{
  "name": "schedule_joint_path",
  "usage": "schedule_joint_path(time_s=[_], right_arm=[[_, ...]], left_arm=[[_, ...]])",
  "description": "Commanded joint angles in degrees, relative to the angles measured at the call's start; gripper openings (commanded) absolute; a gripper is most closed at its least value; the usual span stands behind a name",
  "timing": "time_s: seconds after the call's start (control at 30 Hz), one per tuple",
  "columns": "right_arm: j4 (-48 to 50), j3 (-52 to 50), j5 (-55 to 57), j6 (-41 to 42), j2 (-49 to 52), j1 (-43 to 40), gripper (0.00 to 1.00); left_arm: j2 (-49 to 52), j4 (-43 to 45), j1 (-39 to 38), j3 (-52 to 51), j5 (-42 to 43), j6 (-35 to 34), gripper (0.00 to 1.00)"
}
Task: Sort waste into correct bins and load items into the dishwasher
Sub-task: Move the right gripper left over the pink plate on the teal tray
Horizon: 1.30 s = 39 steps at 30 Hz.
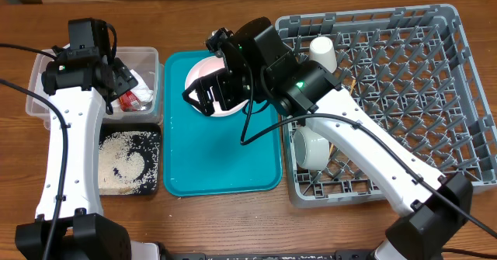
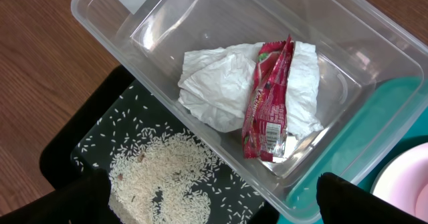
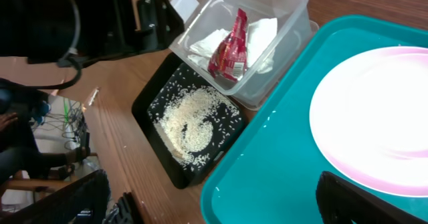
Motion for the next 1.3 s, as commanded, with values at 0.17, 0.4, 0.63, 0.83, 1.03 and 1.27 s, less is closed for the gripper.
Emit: schedule_joint_path(time_s=[0.17,0.4,0.63,0.83,1.03,1.27], right_arm=[[0.39,0.07,5.07,0.07,4.26,0.13,1.00],[1.79,0.07,5.55,0.07,9.05,0.13,1.00],[12.09,0.07,12.50,0.04,16.04,0.17,0.98],[19.87,0.07,16.46,-1.92,21.94,0.24,0.96],[22.71,0.07,16.81,-6.45,26.84,0.28,0.94],[22.86,0.07,17.57,-7.98,29.92,0.28,0.88]], left_arm=[[-0.87,0.09,0.20,1.29,0.31,-0.81,1.00],[-0.87,0.09,0.20,1.29,0.31,-0.81,1.00],[-0.87,0.09,0.20,1.29,0.31,-0.81,1.00],[-0.90,0.09,0.20,1.29,0.31,-0.81,1.00],[-0.87,0.09,0.20,1.29,0.33,-0.81,1.00],[-0.87,0.09,0.20,1.29,0.31,-0.81,1.00]])
